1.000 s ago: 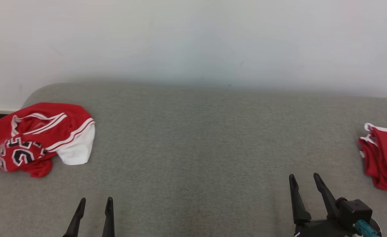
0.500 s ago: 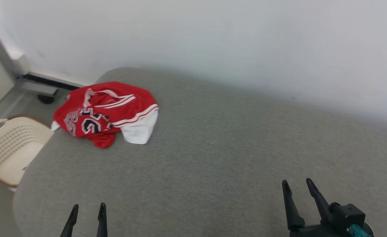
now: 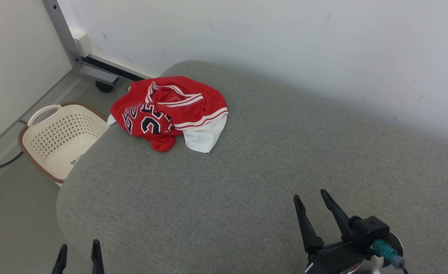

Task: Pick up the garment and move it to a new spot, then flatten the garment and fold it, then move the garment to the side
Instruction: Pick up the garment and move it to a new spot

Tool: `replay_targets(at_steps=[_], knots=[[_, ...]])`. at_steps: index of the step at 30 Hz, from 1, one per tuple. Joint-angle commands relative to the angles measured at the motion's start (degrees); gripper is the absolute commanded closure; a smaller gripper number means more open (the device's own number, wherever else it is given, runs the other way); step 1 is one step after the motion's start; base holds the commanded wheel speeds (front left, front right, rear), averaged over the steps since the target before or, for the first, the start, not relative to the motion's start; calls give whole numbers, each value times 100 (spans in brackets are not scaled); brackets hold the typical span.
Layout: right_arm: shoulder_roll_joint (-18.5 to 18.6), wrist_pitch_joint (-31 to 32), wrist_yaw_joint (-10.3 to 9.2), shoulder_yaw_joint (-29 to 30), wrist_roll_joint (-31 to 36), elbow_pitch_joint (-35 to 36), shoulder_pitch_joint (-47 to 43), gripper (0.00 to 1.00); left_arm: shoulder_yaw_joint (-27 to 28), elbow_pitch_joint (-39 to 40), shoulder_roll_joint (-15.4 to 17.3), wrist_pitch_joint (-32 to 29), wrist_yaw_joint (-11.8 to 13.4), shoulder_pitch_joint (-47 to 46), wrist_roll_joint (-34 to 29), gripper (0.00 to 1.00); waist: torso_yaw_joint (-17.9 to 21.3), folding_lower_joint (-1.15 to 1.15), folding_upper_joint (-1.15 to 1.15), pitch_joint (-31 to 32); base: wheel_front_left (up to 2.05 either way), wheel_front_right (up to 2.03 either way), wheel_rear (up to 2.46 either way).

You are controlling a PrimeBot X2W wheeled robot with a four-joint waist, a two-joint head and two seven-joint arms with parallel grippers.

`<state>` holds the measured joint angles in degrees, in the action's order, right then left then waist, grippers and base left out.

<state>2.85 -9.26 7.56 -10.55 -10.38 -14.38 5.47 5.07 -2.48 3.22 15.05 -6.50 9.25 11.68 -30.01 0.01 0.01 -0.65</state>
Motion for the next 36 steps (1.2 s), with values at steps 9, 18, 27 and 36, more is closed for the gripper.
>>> replay_targets(at_steps=[9,18,27,36], knots=[[6,-36,-12,-126,-55,-146,161,0,-40,45,-36,19,116,71,174,0,-43,-1,-1,-110,0,0,0],[6,43,-12,-59,102,-27,48,0,-424,-527,-16,19,46,-658,373,0,12,-1,-1,-245,0,0,0],[103,509,-12,-143,379,748,-78,0,-777,-2208,413,-776,-77,-2940,697,0,228,-1,-1,-839,0,0,0],[482,1244,-12,-521,522,1906,-137,0,-46,-4062,643,-2752,244,-5364,1905,0,995,-1,-1,-1755,0,0,0]])
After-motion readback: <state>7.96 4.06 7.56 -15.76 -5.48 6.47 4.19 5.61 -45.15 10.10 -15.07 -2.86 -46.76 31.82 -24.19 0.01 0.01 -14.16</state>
